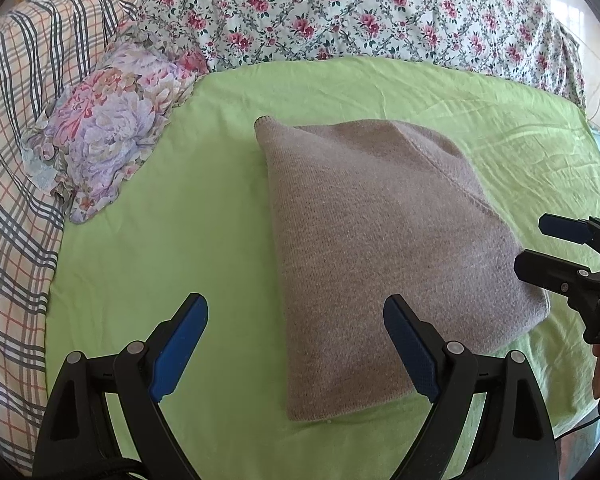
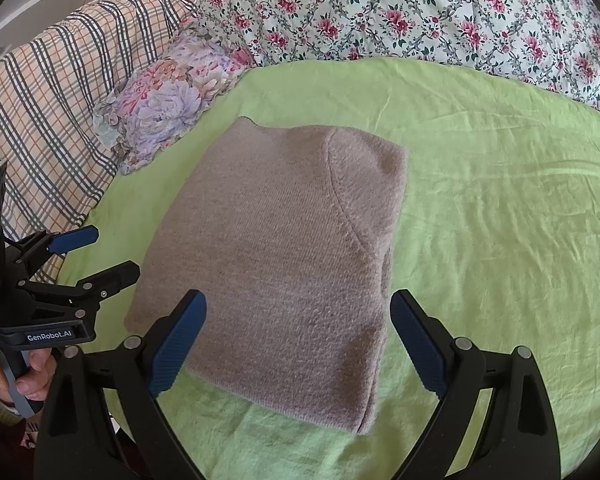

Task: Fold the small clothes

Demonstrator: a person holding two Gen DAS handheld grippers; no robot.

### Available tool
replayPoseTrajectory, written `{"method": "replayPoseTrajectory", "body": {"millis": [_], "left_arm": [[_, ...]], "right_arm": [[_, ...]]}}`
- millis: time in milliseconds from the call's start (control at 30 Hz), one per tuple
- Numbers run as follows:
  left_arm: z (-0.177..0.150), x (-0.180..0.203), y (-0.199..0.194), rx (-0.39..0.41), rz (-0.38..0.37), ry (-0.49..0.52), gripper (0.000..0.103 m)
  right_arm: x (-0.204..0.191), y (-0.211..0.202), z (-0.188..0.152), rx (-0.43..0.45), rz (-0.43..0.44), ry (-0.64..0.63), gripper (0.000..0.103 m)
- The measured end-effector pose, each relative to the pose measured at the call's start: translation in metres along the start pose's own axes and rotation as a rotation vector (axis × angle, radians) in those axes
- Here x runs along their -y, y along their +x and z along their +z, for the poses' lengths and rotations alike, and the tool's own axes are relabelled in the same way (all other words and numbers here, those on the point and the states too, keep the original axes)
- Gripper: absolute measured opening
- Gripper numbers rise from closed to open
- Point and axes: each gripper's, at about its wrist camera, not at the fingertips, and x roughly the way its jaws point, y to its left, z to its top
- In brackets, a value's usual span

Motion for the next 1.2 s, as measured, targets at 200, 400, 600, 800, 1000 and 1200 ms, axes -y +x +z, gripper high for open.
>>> {"method": "replayPoseTrajectory", "body": {"millis": [200, 400, 600, 800, 1000, 1200], "left_arm": [[0.0035, -0.0019, 0.0005, 0.004, -0.001, -0.005, 0.09], [0.0047, -0.0014, 0.0009, 0.004, -0.005, -0.004, 0.09], [0.0048, 0.0002, 0.0012, 0.002, -0.008, -0.006, 0.09], [0.0052, 0.0038, 0.0005, 0.004, -0.012, -0.004, 0.09], [0.0056, 0.0043, 0.001, 0.004, -0.018, -0.001, 0.09], [0.0054, 0.0054, 0.0023, 0.0, -0.019, 0.0, 0.09]], "right_arm": [[-0.0026, 0.0008, 0.0014, 0.006, -0.002, 0.002, 0.093], [-0.0042, 0.0009, 0.001, 0.002, -0.003, 0.005, 0.093], [-0.0038, 0.0012, 0.0009, 0.002, -0.004, 0.009, 0.093], [-0.0026, 0.0028, -0.0002, 0.001, -0.008, 0.012, 0.093], [-0.0001, 0.0027, 0.0001, -0.001, -0.008, 0.011, 0.093], [0.0017, 0.0046, 0.0003, -0.011, -0.008, 0.011, 0.093]]}}
